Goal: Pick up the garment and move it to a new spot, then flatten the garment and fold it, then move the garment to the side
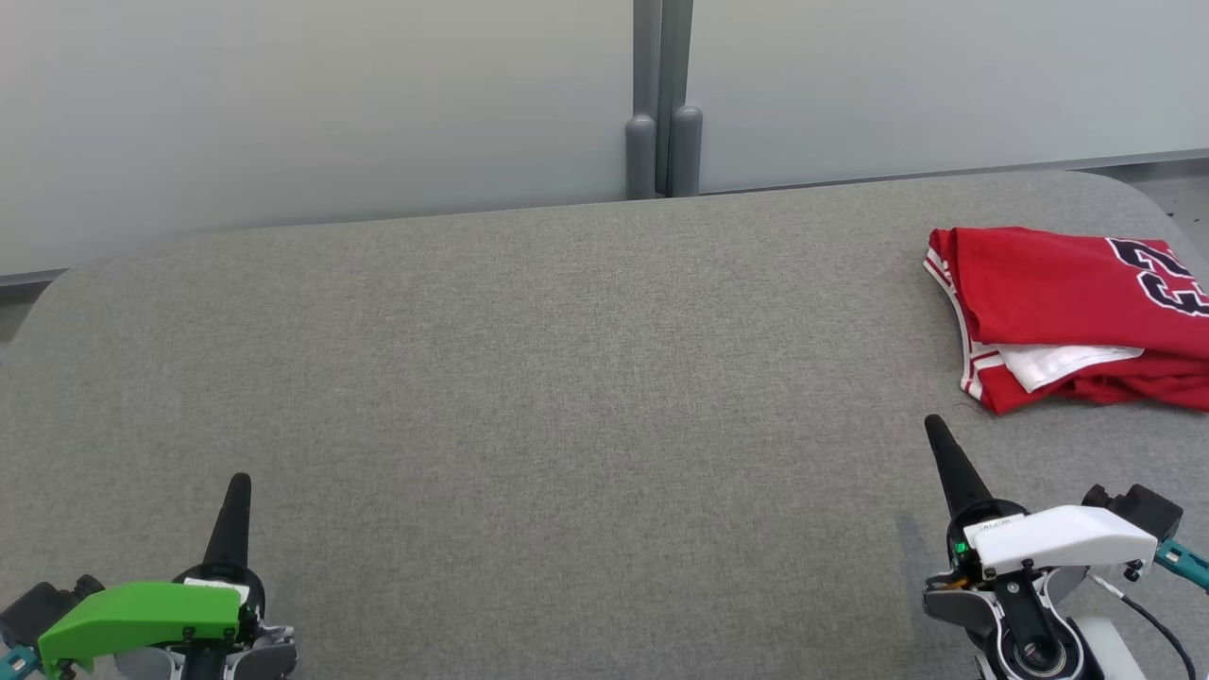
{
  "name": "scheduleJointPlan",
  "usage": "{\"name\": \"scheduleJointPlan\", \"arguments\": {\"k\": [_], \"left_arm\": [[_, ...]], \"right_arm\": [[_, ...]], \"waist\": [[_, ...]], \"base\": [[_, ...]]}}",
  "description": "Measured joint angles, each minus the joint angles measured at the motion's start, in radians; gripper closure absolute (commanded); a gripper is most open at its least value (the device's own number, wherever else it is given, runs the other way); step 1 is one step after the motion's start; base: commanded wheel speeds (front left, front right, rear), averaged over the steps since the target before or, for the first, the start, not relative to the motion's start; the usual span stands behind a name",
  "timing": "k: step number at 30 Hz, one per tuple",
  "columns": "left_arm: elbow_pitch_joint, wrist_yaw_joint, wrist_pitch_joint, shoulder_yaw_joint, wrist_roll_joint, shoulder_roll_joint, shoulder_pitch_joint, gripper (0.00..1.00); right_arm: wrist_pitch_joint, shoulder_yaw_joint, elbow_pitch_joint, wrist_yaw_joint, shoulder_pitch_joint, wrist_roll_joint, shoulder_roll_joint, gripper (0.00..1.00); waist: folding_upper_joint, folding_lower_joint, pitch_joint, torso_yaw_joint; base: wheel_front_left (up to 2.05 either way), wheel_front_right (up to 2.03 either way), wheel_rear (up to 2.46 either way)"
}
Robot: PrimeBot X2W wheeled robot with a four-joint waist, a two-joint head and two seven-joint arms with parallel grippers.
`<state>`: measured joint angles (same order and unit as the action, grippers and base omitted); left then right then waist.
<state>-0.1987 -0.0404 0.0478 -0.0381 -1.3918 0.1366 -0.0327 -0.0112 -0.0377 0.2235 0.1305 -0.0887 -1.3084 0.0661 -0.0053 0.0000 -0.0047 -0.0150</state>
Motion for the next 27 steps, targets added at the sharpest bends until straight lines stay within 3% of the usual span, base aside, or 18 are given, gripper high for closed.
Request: {"name": "scheduleJointPlan", "arguments": {"k": [27], "left_arm": [[-0.017,-0.058,0.067,-0.09,-0.168,-0.034,-0.026,1.0]], "right_arm": [[0.02,0.016,0.02,0.0,-0.019,-0.223,0.0,1.0]], "waist": [[0.0,0.0,0.004,0.01]], "base": [[0.0,0.0,0.0]]}}
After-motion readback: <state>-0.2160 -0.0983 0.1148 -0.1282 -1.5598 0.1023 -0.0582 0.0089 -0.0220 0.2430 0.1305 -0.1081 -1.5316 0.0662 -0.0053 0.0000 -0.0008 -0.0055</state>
